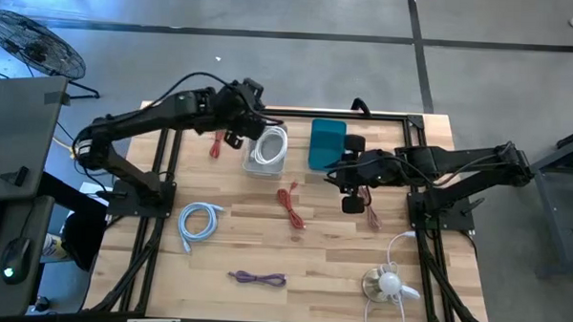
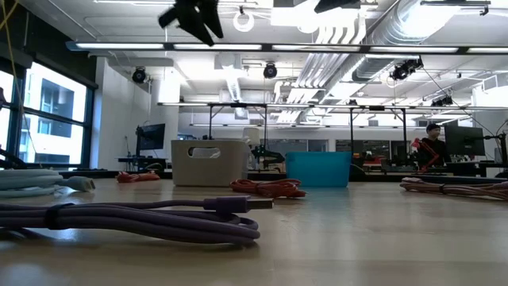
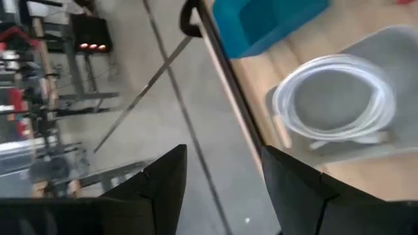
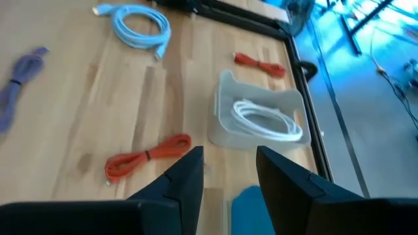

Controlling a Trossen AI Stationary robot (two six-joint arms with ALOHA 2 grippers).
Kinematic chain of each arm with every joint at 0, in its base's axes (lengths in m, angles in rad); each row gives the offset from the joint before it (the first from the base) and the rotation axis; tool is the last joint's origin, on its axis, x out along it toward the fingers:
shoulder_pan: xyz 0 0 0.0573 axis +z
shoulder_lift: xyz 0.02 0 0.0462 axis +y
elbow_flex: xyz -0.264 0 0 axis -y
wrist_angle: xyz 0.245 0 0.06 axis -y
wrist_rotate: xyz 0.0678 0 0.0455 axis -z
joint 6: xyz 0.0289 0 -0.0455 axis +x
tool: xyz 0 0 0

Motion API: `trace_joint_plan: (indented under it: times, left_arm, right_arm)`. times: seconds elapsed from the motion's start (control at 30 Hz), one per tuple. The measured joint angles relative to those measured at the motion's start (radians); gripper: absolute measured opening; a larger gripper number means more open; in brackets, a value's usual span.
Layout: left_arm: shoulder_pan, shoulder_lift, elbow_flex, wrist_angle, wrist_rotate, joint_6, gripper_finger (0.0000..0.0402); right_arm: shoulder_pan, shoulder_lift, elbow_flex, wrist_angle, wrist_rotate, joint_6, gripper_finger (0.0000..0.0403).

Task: Pick & Place USB Port
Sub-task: Put the pink charger cable into the blue bin

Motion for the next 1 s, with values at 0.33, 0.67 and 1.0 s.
trace_joint_plan:
  times: [0.33,0.67,1.0]
  left_arm:
    - [0.002,-0.126,0.013,-0.220,0.201,-0.225,0.0193]
    - [0.003,-0.281,-0.171,-0.236,0.268,-0.360,0.0193]
    - [0.003,-0.474,-0.567,0.026,0.384,-0.406,0.0193]
  right_arm:
    - [0.000,0.000,0.000,-0.235,0.158,0.183,0.0133]
    - [0.000,0.000,0.000,-0.478,0.202,0.442,0.0133]
    - [0.000,0.000,0.000,-0.696,0.096,0.784,0.0133]
